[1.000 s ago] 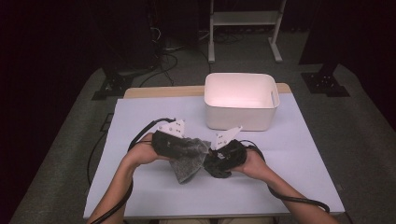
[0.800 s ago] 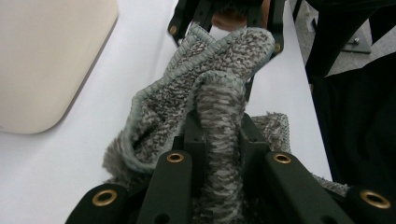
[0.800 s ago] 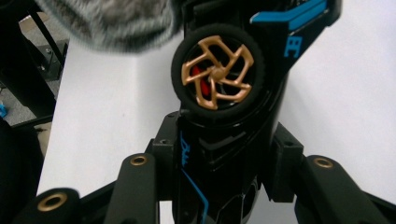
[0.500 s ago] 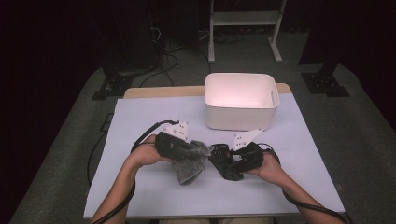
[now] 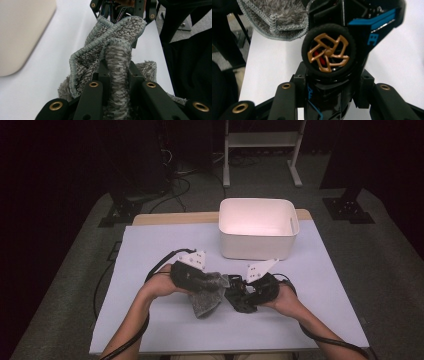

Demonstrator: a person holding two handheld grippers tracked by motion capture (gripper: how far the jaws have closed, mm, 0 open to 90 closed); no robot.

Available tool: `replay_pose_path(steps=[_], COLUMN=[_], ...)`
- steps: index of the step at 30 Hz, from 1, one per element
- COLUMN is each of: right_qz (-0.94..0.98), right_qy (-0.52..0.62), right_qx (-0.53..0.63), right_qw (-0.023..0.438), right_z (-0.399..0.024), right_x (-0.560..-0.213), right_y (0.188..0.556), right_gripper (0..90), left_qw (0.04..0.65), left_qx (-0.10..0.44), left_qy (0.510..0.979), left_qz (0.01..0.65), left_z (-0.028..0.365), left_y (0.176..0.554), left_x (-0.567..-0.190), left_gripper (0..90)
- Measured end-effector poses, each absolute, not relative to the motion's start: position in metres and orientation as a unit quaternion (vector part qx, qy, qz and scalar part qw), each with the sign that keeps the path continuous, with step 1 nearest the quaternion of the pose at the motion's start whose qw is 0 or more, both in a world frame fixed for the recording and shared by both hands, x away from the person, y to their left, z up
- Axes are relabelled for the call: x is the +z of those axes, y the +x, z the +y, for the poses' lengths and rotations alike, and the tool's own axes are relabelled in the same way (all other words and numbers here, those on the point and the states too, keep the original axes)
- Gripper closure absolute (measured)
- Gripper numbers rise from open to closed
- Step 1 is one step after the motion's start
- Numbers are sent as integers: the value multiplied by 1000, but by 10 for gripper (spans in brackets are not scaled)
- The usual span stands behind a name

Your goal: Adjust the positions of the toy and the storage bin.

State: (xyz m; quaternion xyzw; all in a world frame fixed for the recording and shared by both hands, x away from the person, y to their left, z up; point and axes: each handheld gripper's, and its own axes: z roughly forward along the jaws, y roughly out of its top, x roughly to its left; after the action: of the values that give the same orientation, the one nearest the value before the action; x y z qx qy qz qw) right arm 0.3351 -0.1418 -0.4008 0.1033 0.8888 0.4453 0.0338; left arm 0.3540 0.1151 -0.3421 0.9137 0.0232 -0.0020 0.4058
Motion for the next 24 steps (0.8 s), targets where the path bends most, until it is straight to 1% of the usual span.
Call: replay_pose_path(steps=[6, 8, 12, 15, 19, 21, 23, 24], right_qz=[879, 878, 887, 887, 889, 885, 885, 885], right_qy=[97, 94, 92, 97, 98, 98, 96, 96], right_qx=[466, 468, 453, 451, 447, 455, 456, 456], right_qw=[30, 27, 22, 19, 7, 7, 13, 17], right_z=[-123, -118, -114, -116, -119, -122, -125, -127], right_x=[-393, -394, -402, -406, -403, -398, -394, -393], right_y=[341, 342, 340, 340, 341, 339, 338, 337], right_gripper=[552, 552, 551, 549, 523, 488, 515, 554], left_qw=[415, 416, 399, 407, 402, 399, 397, 397], left_qx=[13, 11, 5, 1, -3, -2, -2, -1], left_qy=[910, 909, 917, 913, 915, 917, 918, 918], left_qz=[24, 26, 26, 26, 18, 14, 8, 7], left_z=[127, 129, 127, 126, 121, 118, 116, 115], left_y=[350, 348, 347, 349, 349, 348, 347, 346], left_x=[-325, -326, -336, -339, -336, -335, -333, -331], left_gripper=[783, 783, 783, 783, 782, 782, 782, 782])
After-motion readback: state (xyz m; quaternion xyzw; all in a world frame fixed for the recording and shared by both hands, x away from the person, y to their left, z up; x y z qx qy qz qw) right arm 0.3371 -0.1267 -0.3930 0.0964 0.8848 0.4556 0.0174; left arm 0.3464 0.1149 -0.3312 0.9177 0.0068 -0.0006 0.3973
